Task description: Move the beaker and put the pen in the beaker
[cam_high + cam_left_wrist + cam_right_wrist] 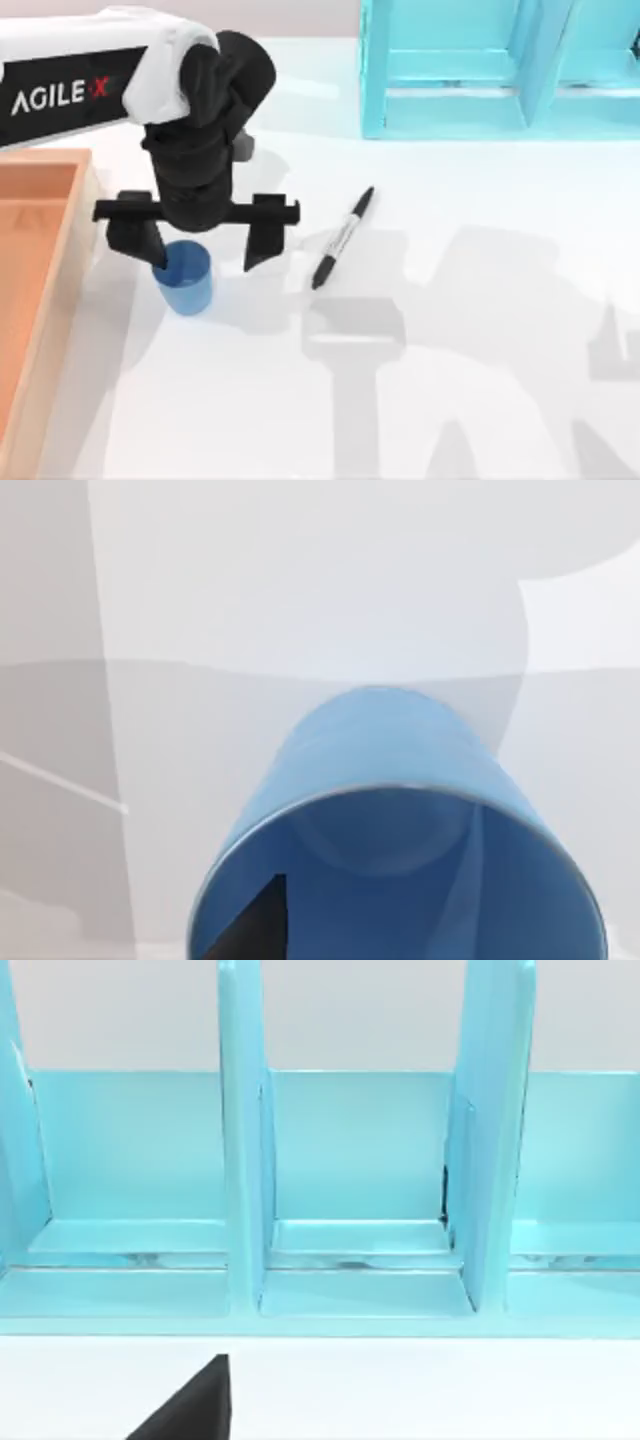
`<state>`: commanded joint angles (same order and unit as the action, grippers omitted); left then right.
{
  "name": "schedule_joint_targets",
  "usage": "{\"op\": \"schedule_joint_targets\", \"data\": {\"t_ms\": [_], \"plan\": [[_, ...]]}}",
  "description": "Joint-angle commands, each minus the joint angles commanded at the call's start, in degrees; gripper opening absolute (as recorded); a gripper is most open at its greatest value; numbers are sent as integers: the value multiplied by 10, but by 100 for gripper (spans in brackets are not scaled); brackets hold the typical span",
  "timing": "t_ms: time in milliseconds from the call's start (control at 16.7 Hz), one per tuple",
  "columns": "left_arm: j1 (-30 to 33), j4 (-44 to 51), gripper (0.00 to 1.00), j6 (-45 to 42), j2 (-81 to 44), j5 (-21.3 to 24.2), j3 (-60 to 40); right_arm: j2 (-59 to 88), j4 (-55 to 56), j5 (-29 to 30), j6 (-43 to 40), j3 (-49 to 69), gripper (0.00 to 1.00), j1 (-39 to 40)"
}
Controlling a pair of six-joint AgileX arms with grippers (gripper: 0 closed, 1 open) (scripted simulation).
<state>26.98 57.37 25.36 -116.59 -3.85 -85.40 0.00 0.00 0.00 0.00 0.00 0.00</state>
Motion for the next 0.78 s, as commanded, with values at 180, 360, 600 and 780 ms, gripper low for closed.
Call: {"op": "schedule_joint_targets", "data": {"t_ms": [180,360,600,780], "plan": [[0,0,100,0,0,0,0,0,0,0,0,0,100,0],[0,0,100,0,0,0,0,0,0,0,0,0,100,0],[2,22,100,1,-2,0,-22,0,0,0,0,0,100,0],[5,94,100,2,-6,0,-95,0,0,0,0,0,100,0]]}}
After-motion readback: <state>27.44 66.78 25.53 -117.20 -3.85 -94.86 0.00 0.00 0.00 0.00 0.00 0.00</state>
